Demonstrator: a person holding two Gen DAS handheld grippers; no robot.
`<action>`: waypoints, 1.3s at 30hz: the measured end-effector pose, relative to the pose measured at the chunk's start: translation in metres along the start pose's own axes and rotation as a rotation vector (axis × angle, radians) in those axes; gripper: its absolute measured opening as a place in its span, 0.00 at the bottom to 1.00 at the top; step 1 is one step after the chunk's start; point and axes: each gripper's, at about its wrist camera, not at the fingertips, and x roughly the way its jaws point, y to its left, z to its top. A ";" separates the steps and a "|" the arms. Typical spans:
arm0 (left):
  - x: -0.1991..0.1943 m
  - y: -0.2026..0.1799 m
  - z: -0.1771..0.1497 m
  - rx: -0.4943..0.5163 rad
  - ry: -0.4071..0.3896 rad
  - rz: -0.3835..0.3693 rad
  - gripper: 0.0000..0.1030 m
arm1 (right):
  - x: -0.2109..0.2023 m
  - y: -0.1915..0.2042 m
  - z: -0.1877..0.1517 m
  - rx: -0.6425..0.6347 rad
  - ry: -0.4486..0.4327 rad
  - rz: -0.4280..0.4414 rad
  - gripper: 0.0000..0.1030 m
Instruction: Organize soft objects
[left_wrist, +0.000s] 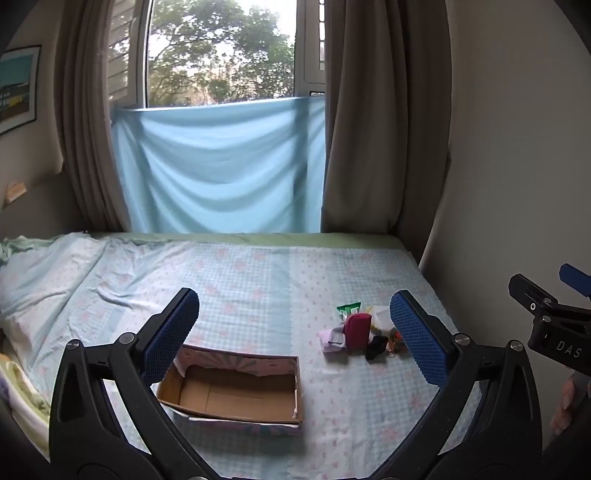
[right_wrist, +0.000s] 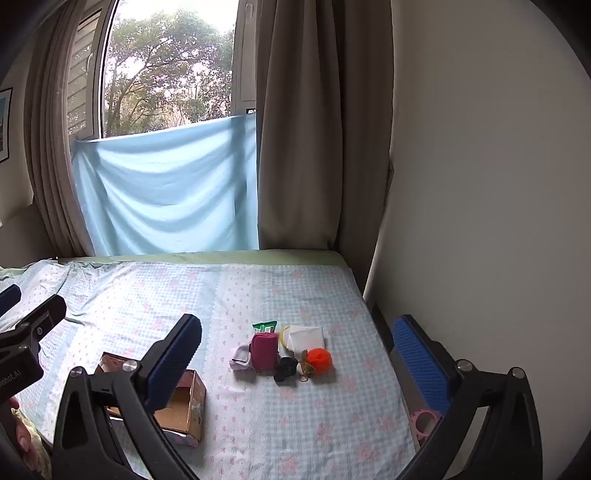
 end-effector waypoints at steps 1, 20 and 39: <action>-0.001 0.000 -0.001 0.001 -0.003 0.001 1.00 | 0.000 0.001 0.000 0.000 -0.001 -0.001 1.00; -0.014 -0.004 0.000 0.017 -0.016 0.011 1.00 | -0.003 -0.003 -0.004 0.005 -0.012 0.016 1.00; -0.017 -0.003 0.000 -0.004 -0.015 0.003 1.00 | -0.007 -0.003 -0.005 0.015 -0.006 0.012 1.00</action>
